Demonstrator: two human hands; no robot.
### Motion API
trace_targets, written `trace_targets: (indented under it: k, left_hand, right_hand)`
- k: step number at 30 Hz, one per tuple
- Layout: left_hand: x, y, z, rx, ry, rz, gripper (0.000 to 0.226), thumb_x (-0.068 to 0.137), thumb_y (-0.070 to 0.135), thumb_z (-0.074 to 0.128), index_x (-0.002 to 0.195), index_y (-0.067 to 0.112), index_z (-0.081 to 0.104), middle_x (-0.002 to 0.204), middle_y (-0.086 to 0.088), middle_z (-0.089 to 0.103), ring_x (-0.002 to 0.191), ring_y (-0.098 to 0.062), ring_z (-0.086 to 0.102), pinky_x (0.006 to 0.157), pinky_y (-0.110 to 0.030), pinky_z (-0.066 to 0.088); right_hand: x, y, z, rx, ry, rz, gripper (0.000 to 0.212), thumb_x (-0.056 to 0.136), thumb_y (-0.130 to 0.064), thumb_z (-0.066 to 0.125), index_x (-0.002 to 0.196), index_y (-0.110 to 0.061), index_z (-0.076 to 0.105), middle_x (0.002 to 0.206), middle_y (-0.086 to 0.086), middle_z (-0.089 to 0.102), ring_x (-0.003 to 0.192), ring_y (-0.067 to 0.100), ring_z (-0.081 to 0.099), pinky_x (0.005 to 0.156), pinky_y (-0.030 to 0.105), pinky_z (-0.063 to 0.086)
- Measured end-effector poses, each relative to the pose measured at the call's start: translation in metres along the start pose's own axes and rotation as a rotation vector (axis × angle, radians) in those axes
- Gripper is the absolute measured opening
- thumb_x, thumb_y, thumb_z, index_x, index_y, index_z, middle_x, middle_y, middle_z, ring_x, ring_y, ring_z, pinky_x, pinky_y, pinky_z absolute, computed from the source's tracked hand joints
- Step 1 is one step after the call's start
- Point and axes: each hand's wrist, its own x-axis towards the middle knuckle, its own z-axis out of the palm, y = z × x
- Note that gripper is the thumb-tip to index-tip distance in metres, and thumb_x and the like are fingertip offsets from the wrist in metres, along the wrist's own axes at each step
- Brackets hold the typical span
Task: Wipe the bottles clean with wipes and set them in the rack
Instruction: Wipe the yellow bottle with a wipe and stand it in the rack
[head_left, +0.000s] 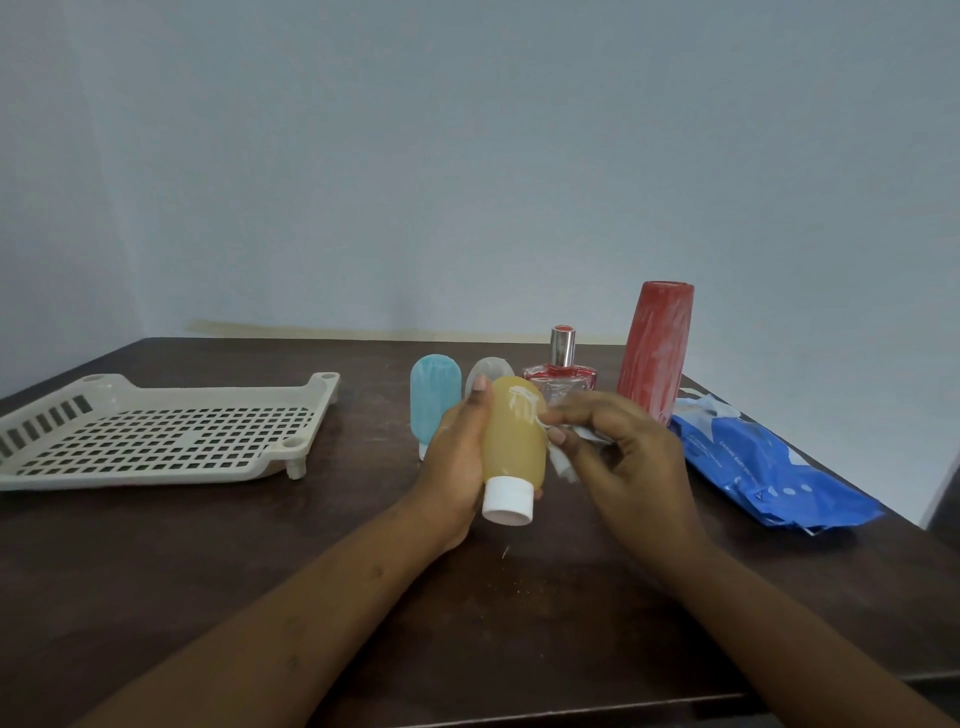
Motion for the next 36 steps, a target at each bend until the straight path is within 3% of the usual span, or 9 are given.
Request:
trace_targets:
  k: [4,7,9,15,21,27,30,33,36]
  left_hand:
    - [0.000,-0.002,0.002,0.086,-0.021,-0.042,0.040,0.094,0.050,0.038,0.109,0.016,0.054,0.082,-0.010,0.065,0.063,-0.021,0.065,0.049,-0.032,0.055]
    - [-0.002,-0.007,0.003,0.167,-0.052,-0.071,0.033,0.094,0.051,0.038,0.100,0.023,0.055,0.090,-0.009,0.064,0.081,-0.025,0.064,0.075,-0.044,0.055]
    - [-0.003,-0.007,0.003,0.188,-0.045,-0.080,0.032,0.092,0.053,0.039,0.099,0.026,0.055,0.092,-0.009,0.064,0.087,-0.027,0.063,0.083,-0.047,0.052]
    - [0.001,-0.006,0.003,0.134,0.092,-0.004,0.046,0.090,0.053,0.042,0.116,0.017,0.055,0.099,-0.012,0.063,0.091,-0.029,0.063,0.081,-0.046,0.052]
    - [0.001,-0.007,0.002,0.151,0.081,-0.045,0.071,0.078,0.064,0.042,0.131,0.018,0.047,0.118,-0.017,0.061,0.103,-0.033,0.063,0.088,-0.049,0.052]
    - [0.002,-0.008,0.003,0.176,0.015,-0.064,0.029,0.092,0.053,0.039,0.102,0.030,0.054,0.101,-0.009,0.064,0.095,-0.028,0.063,0.089,-0.051,0.051]
    - [0.003,-0.009,0.001,0.179,0.023,-0.035,0.028,0.093,0.051,0.038,0.102,0.029,0.055,0.100,-0.009,0.064,0.094,-0.027,0.063,0.084,-0.047,0.052]
    - [0.005,-0.009,0.000,0.191,0.063,-0.001,0.040,0.095,0.049,0.038,0.115,0.019,0.057,0.098,-0.007,0.065,0.084,-0.020,0.064,0.069,-0.032,0.054]
    - [0.006,-0.010,-0.002,0.200,0.079,0.006,0.046,0.096,0.048,0.038,0.119,0.012,0.058,0.094,-0.007,0.066,0.080,-0.018,0.064,0.068,-0.030,0.053]
  right_hand:
    - [0.002,0.003,0.000,-0.047,0.040,0.009,0.019,0.082,-0.003,0.067,0.093,-0.018,0.071,0.095,-0.013,0.063,0.097,-0.004,0.056,0.080,0.006,0.043]
    - [0.004,0.006,-0.001,-0.053,0.095,0.078,0.021,0.083,-0.006,0.067,0.092,-0.025,0.068,0.092,-0.020,0.061,0.093,-0.010,0.055,0.077,0.003,0.040]
    - [0.003,0.005,-0.001,-0.048,0.089,0.085,0.022,0.083,-0.005,0.066,0.092,-0.025,0.067,0.092,-0.023,0.061,0.093,-0.012,0.055,0.078,0.002,0.040]
    - [-0.001,-0.002,0.001,0.077,-0.012,0.029,0.020,0.082,0.003,0.066,0.091,-0.014,0.070,0.095,-0.012,0.067,0.094,-0.003,0.061,0.078,0.008,0.045]
    - [0.000,-0.007,0.000,0.104,-0.009,0.059,0.026,0.084,-0.004,0.067,0.092,-0.025,0.052,0.090,-0.012,0.067,0.089,-0.001,0.064,0.072,0.011,0.048]
    - [0.001,-0.006,0.001,0.070,0.082,0.097,0.039,0.083,-0.003,0.067,0.090,-0.030,0.040,0.090,-0.009,0.070,0.086,-0.006,0.063,0.069,0.003,0.042]
    - [0.000,-0.007,0.001,0.087,0.056,0.089,0.039,0.083,0.000,0.067,0.091,-0.027,0.040,0.091,-0.008,0.070,0.087,-0.005,0.063,0.071,0.004,0.042]
    - [-0.001,-0.011,0.002,0.112,-0.010,0.065,0.039,0.083,0.002,0.066,0.091,-0.027,0.040,0.092,-0.010,0.070,0.088,-0.005,0.064,0.072,0.005,0.044]
    - [-0.003,-0.015,0.002,0.129,-0.051,0.046,0.038,0.083,-0.001,0.065,0.090,-0.028,0.040,0.094,-0.009,0.069,0.091,-0.005,0.064,0.074,0.006,0.046]
